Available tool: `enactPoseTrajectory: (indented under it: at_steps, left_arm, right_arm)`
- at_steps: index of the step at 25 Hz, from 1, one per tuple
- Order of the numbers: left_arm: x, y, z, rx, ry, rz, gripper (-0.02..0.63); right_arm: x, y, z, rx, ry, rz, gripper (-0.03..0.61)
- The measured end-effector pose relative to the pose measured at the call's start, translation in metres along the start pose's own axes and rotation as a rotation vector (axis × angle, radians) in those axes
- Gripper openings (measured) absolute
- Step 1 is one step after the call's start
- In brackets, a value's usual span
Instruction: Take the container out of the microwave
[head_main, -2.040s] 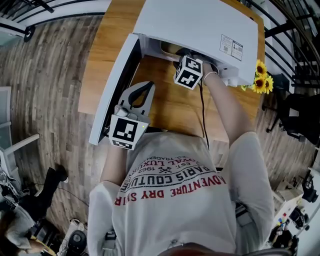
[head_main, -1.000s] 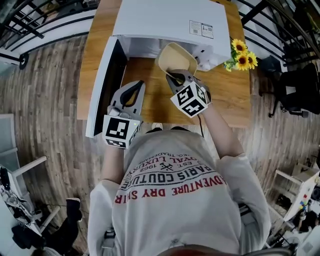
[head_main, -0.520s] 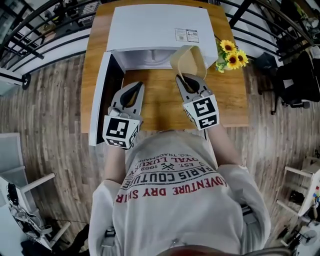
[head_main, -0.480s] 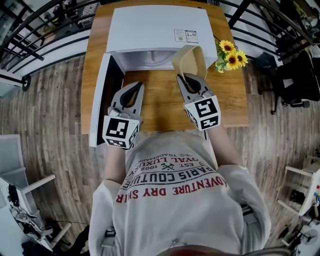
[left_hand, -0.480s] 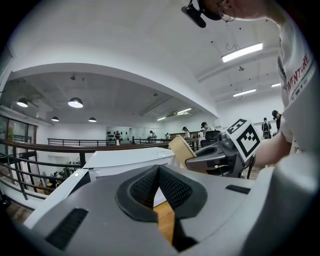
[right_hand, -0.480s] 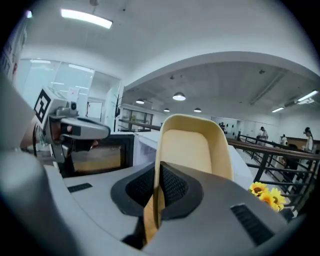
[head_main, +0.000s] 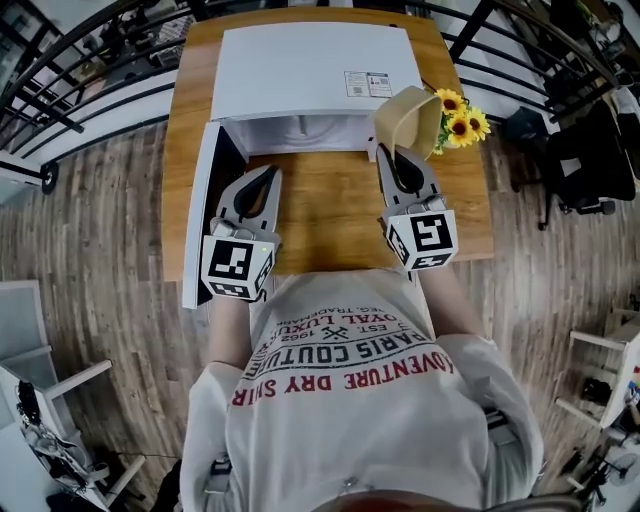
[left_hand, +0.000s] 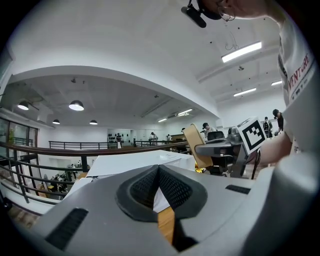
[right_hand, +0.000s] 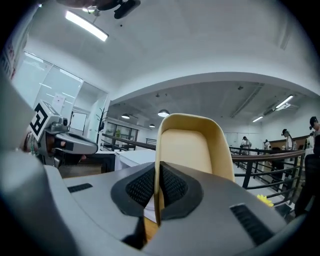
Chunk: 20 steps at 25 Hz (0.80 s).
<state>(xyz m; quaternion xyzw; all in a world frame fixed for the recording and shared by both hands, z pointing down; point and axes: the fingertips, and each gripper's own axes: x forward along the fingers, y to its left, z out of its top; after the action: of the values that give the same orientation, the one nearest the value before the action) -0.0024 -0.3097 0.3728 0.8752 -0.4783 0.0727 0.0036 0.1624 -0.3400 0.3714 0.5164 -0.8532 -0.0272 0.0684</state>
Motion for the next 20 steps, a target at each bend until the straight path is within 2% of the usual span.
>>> enactPoseTrajectory:
  at_steps: [7,20]
  left_arm:
    - [0.002,0.006,-0.001,0.005,0.012,0.001,0.014]
    - [0.003,0.006,0.0,0.018,0.013,0.01,0.014]
  right_arm:
    - [0.007,-0.008,0.001,0.057,0.003,-0.028,0.029]
    - [0.012,0.002,-0.001,0.028,0.005,0.012,0.029]
